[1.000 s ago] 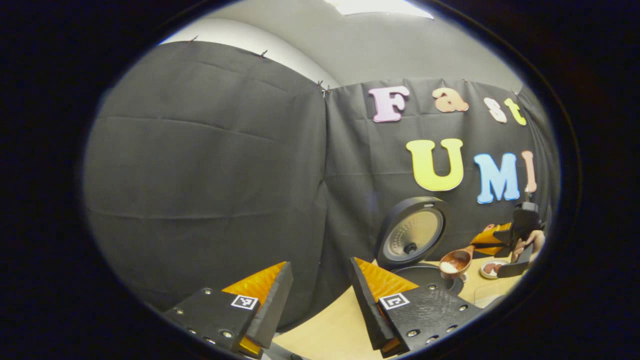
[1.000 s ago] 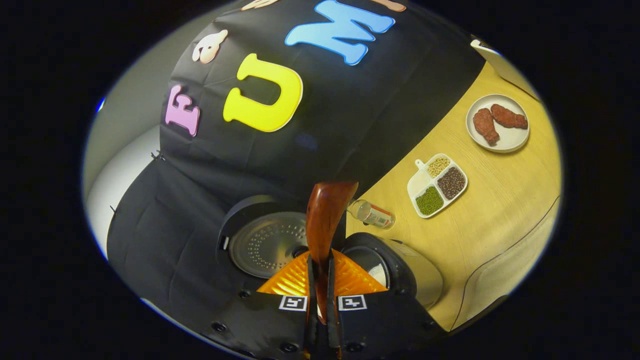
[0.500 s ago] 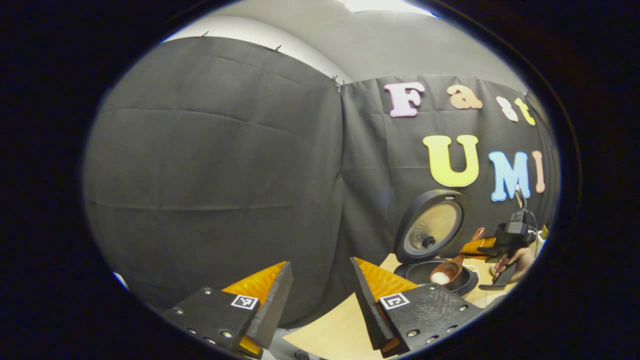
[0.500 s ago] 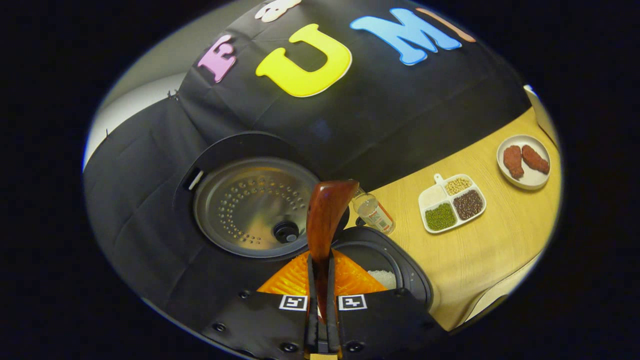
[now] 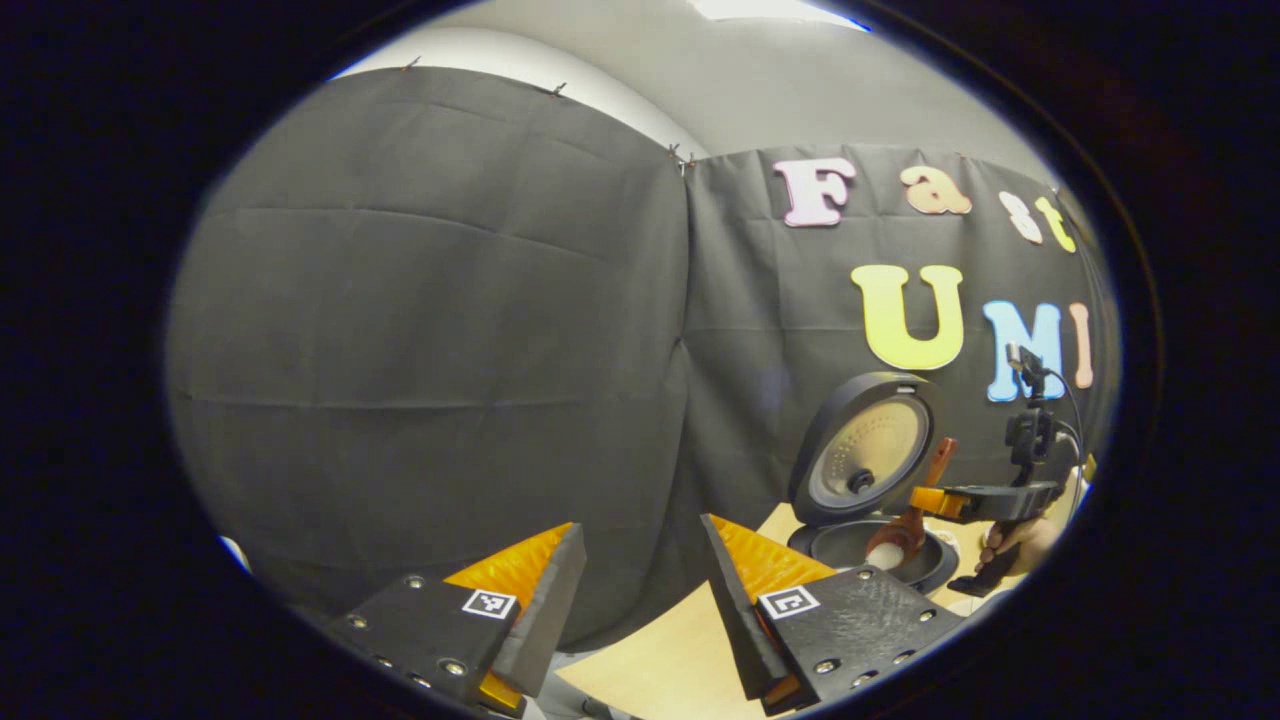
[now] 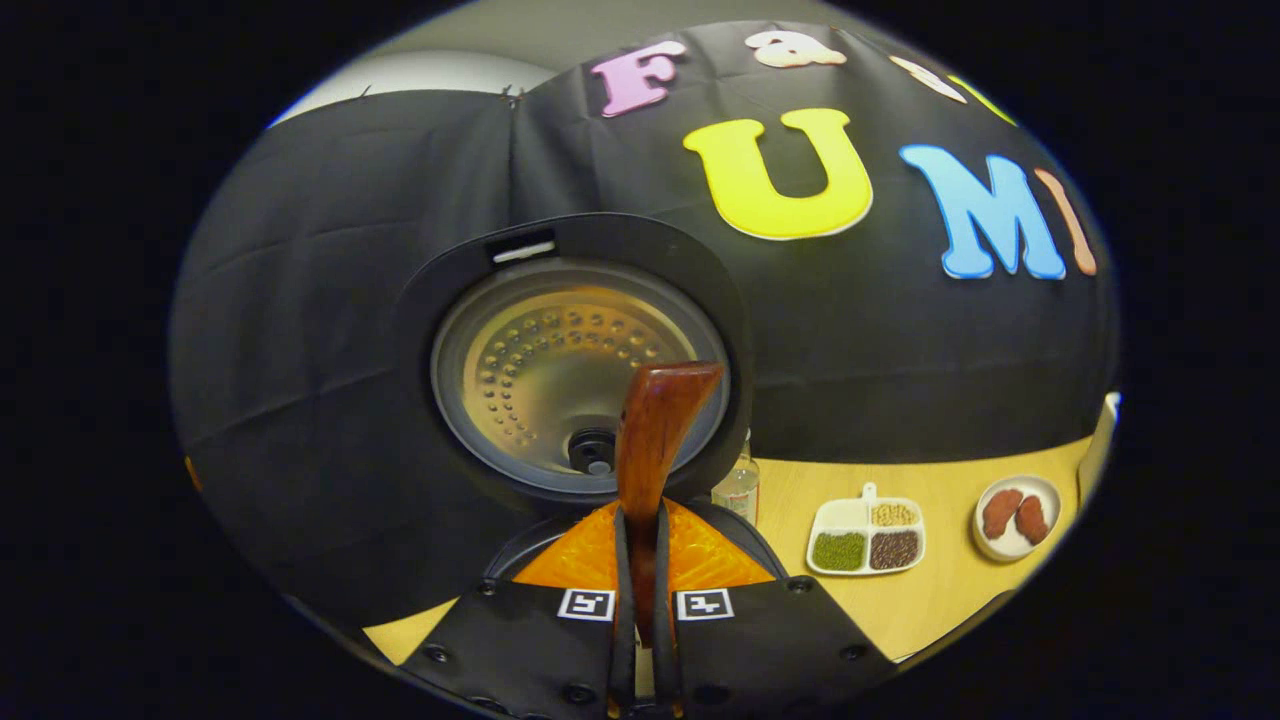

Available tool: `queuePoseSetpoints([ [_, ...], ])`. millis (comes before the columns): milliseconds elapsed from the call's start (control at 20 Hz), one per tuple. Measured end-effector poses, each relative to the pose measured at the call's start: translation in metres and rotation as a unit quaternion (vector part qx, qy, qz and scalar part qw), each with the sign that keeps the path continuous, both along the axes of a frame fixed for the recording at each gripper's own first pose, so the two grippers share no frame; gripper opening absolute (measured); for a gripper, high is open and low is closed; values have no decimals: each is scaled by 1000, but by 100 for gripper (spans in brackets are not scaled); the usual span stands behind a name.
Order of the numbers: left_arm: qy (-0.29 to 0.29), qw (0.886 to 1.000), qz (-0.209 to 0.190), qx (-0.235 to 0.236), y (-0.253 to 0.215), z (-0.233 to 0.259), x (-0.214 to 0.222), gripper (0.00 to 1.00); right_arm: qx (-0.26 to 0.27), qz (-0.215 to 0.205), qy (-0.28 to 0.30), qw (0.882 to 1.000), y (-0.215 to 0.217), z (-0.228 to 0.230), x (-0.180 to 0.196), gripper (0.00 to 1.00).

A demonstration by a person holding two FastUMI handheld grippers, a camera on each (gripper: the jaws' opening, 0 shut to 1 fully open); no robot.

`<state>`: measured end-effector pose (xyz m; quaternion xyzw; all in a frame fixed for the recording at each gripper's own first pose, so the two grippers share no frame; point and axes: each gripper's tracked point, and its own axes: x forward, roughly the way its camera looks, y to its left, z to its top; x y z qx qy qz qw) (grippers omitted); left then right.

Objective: Close the left gripper, press the button to open the rice cooker; take a wooden spoon from the chopstick holder with the right hand, scoop a spoonful of rice and pour it into the rice cooker, then put the wooden spoon back into the chopstick holder.

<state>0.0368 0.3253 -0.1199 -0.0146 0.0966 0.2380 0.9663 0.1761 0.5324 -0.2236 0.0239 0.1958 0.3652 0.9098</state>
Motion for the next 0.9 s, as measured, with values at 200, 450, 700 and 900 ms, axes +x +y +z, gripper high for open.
queuePoseSetpoints([
  [200,-2,1000,-11,-1,-13,2,18,74,-46,22,-87,995,-3,14,4,8],
  [450,-4,1000,-24,-1,-29,4,31,73,-98,43,-180,978,-7,33,3,8],
  [700,-10,999,-36,1,-39,5,36,73,-144,48,-257,954,-12,47,4,8],
  [900,-14,999,-42,-2,-40,4,37,73,-97,30,-184,978,-14,44,3,6],
])
